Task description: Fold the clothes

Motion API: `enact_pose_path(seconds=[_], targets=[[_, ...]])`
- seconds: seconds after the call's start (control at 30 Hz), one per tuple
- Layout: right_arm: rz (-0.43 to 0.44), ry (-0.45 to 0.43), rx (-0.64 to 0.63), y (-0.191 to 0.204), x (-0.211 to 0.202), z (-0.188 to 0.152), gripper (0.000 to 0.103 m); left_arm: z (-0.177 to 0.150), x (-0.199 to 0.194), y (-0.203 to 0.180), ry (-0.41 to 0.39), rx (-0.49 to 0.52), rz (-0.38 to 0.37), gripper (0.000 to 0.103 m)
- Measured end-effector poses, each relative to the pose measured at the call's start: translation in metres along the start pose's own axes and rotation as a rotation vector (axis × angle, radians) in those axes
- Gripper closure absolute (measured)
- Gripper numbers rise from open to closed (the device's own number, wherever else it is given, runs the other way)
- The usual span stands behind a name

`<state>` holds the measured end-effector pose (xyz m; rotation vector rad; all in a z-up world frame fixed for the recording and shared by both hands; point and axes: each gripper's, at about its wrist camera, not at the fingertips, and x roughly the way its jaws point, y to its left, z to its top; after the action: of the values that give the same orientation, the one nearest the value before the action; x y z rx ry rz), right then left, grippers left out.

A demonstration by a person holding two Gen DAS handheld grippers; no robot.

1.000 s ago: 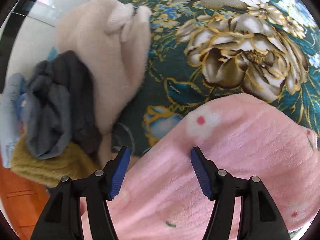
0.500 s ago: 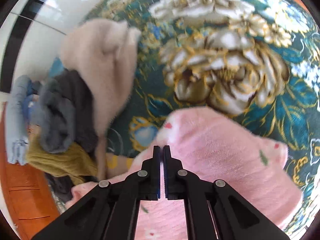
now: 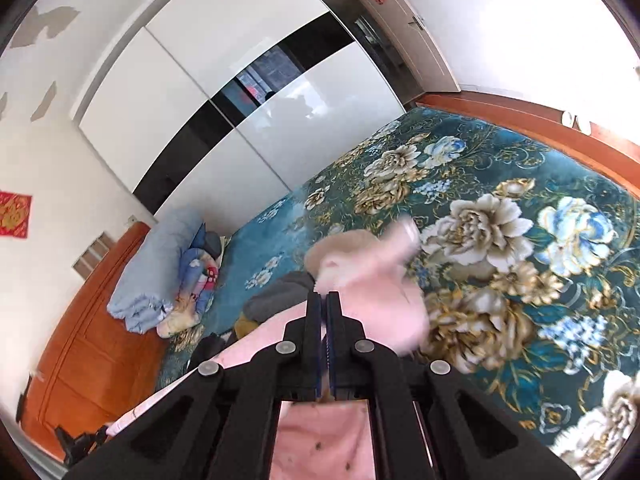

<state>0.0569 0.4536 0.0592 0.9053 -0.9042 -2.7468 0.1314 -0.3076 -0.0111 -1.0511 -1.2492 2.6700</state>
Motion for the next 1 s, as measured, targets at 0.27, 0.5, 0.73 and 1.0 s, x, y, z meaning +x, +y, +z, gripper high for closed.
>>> enact_pose_path(seconds=[0.27, 0.5, 0.73, 1.0], targets=[[-0.191, 0.46, 0.275, -0.129, 0.037, -0.203, 0.101, -0.061, 0.032, 0.102, 0.161, -0.167, 0.22, 0.1], [-0.21, 0.52, 0.421, -0.175, 0.041, -0.249, 0.1, -0.094, 0.029, 0.14, 0.166, -0.268, 0.264, 0.1], [-0.228, 0.407, 0.253, -0.161, 0.027, -0.189, 0.057, -0.105, 0.035, 0.148, 0.159, -0.311, 0.271, 0.1], [-0.194, 0.377, 0.257, -0.153, 0.111, -0.169, 0.046, -0.115, 0.036, 0.157, 0.17, -0.379, 0.264, 0.1]])
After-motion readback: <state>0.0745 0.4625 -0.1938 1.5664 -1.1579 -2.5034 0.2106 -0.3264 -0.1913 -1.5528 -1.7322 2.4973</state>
